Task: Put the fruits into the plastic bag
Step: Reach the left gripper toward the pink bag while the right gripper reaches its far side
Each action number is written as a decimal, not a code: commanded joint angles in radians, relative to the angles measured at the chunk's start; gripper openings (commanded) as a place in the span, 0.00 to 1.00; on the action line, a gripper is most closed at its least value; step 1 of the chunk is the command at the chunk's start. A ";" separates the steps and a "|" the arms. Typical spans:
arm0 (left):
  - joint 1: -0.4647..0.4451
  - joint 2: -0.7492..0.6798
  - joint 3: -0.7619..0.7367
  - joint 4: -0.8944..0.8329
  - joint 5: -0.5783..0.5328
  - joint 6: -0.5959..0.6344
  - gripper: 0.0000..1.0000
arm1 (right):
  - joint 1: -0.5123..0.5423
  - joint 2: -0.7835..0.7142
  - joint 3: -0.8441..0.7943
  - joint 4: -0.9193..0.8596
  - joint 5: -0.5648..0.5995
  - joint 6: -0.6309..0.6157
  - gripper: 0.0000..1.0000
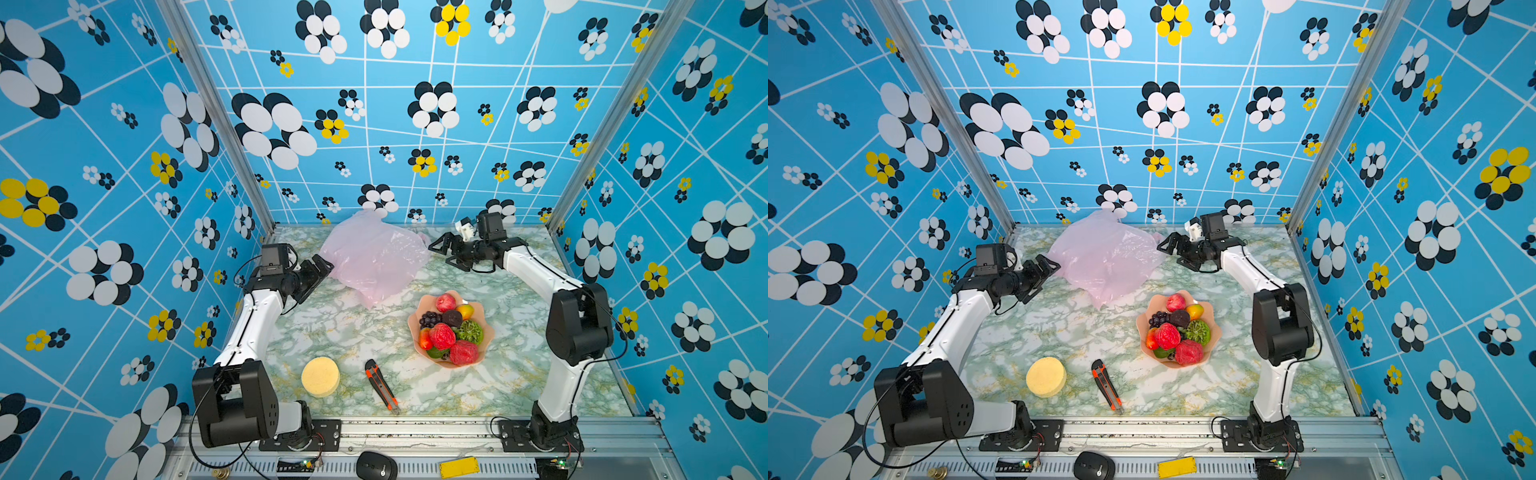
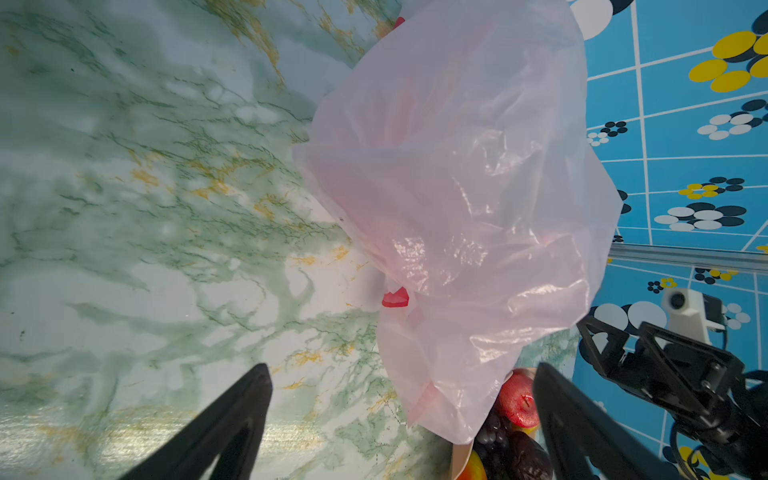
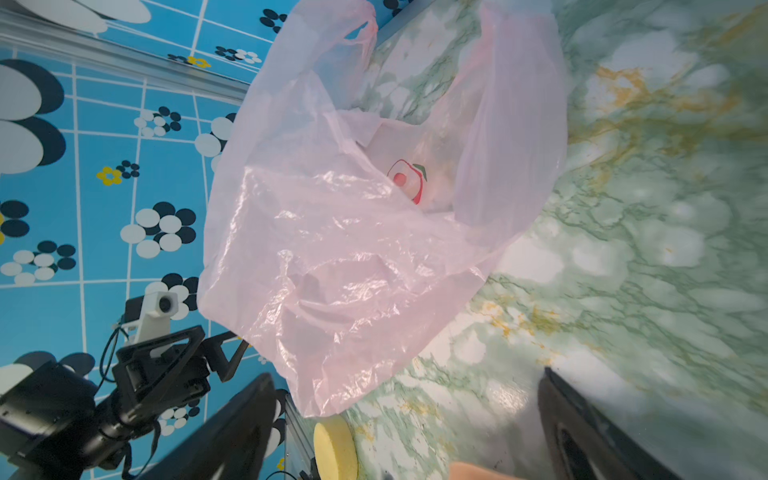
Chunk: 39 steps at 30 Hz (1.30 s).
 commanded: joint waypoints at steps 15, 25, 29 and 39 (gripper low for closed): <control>0.008 -0.012 -0.057 0.048 0.019 -0.027 0.99 | 0.000 0.262 0.156 0.249 0.118 0.530 0.96; 0.008 -0.015 -0.075 0.061 0.032 -0.035 0.99 | 0.011 0.356 0.250 0.246 0.105 0.599 0.88; 0.007 -0.008 -0.081 0.070 0.045 -0.038 0.99 | 0.022 0.393 0.311 0.204 0.102 0.588 0.78; 0.003 -0.021 -0.088 0.059 0.075 -0.028 0.99 | 0.029 0.345 0.320 0.187 0.142 0.461 0.02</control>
